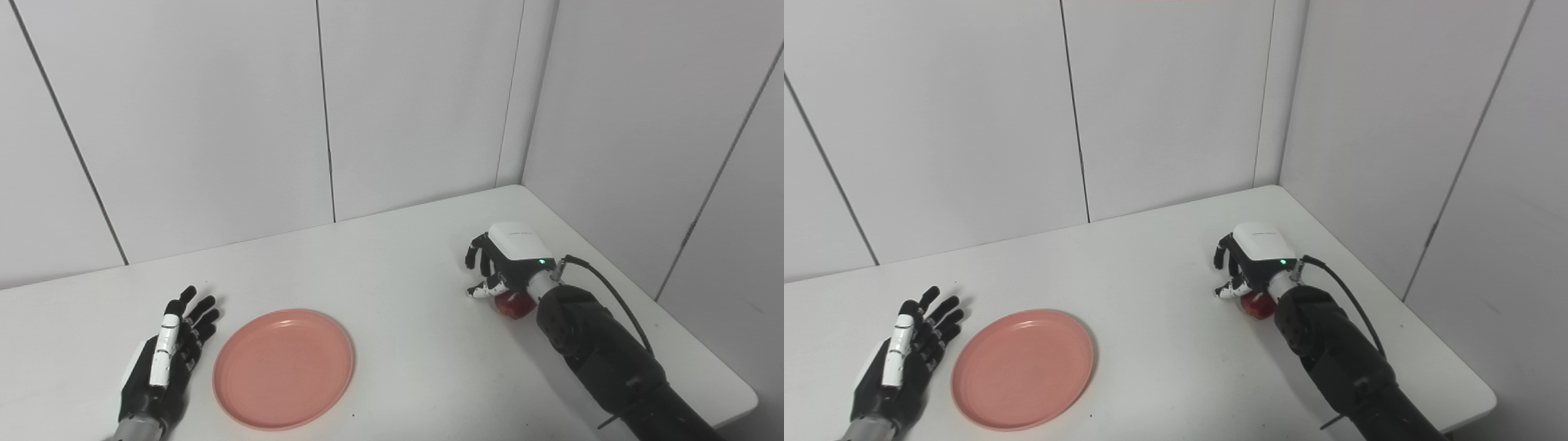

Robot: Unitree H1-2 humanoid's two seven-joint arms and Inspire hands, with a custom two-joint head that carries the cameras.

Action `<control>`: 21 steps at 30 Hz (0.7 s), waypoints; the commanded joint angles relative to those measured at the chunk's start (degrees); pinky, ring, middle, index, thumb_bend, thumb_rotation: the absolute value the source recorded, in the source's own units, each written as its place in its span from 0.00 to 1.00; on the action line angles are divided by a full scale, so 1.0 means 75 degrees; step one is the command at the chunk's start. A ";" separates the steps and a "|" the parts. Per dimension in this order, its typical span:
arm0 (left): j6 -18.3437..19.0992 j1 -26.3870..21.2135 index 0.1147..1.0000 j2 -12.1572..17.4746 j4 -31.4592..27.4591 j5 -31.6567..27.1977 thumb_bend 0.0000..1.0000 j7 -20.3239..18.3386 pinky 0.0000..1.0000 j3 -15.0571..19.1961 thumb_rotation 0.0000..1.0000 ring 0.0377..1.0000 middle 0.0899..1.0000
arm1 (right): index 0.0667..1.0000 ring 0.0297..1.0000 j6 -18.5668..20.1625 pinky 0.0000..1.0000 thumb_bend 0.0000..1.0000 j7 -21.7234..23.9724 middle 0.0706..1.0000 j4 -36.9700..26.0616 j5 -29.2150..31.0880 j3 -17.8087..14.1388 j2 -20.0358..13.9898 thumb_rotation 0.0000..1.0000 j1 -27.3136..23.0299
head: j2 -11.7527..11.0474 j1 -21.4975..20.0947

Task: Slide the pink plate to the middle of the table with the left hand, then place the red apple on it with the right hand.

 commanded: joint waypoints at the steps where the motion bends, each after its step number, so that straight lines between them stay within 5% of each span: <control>1: 0.0468 0.0207 0.95 -0.0012 0.0159 0.0075 0.56 0.0012 0.94 -0.0076 0.94 0.92 0.91 | 0.44 0.28 0.0129 0.24 0.51 -0.0112 0.32 -0.0049 0.0004 -0.0068 -0.0256 0.17 -0.0326 | 0.0008 0.0006; 16: 0.0444 0.0185 0.96 -0.0012 0.0210 0.0069 0.56 -0.0005 0.94 -0.0079 0.94 0.92 0.92 | 0.44 0.27 0.0076 0.23 0.51 -0.0127 0.31 -0.0106 0.0091 -0.0061 -0.0337 0.17 -0.0307 | -0.0016 -0.0006; 21: 0.0449 0.0184 0.96 -0.0019 0.0218 0.0071 0.56 0.0002 0.95 -0.0080 0.94 0.92 0.92 | 0.44 0.29 0.0225 0.24 0.51 -0.0048 0.34 -0.0751 0.0071 -0.0170 -0.0300 0.17 -0.0239 | -0.0009 0.0009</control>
